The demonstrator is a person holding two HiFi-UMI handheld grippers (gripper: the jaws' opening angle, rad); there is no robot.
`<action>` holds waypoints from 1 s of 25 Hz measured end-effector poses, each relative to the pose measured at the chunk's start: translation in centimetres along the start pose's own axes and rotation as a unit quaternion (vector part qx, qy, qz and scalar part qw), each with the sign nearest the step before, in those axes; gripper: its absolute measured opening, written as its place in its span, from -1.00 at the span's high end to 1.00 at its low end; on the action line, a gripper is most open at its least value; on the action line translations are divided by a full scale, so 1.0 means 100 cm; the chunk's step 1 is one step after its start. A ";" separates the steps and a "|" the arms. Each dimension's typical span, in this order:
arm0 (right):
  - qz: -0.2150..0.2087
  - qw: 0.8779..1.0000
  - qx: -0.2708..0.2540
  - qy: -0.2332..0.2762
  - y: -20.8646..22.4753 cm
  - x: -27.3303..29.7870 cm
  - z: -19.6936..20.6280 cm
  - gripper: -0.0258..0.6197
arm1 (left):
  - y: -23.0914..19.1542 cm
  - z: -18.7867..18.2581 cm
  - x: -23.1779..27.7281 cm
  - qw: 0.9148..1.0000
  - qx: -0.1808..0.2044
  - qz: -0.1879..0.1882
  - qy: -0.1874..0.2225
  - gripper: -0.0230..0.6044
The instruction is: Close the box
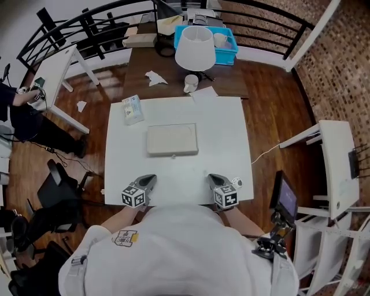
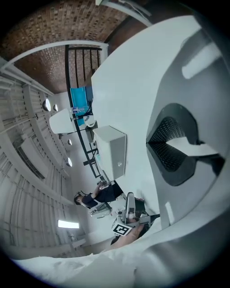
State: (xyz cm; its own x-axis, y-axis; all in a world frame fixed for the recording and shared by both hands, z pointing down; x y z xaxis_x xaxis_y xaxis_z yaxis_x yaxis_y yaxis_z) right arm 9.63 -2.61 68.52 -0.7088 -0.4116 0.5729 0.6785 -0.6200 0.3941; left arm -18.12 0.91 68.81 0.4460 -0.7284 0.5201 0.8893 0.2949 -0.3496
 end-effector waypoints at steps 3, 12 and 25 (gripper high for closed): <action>-0.002 1.000 -0.014 -0.003 -0.003 0.004 -0.002 0.92 | -0.003 -0.004 0.000 1.000 -0.011 0.003 0.010 0.93; -0.003 1.000 -0.030 0.004 -0.008 0.008 -0.010 0.92 | -0.002 0.001 -0.003 1.000 -0.010 0.010 0.018 0.93; -0.016 0.999 -0.030 0.027 -0.014 0.013 -0.017 0.92 | -0.007 -0.006 -0.004 0.999 0.002 0.008 0.037 0.93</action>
State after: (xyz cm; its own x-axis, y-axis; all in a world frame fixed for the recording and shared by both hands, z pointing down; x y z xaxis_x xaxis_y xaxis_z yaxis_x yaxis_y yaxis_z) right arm 7.43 -3.41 67.50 -0.7410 -0.4249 0.5199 0.6431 -0.6718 0.3676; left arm -18.96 0.63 68.37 0.4515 -0.7668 0.4562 0.8826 0.3088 -0.3544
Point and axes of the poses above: the fingertips, and each gripper's own axes: x forward along the fingers, y to its right, z out of its underside, the point moved 2 cm from there along -x, backward along the fingers, and after that the axes turned 10 degrees about -z, right-handed, at the moved point
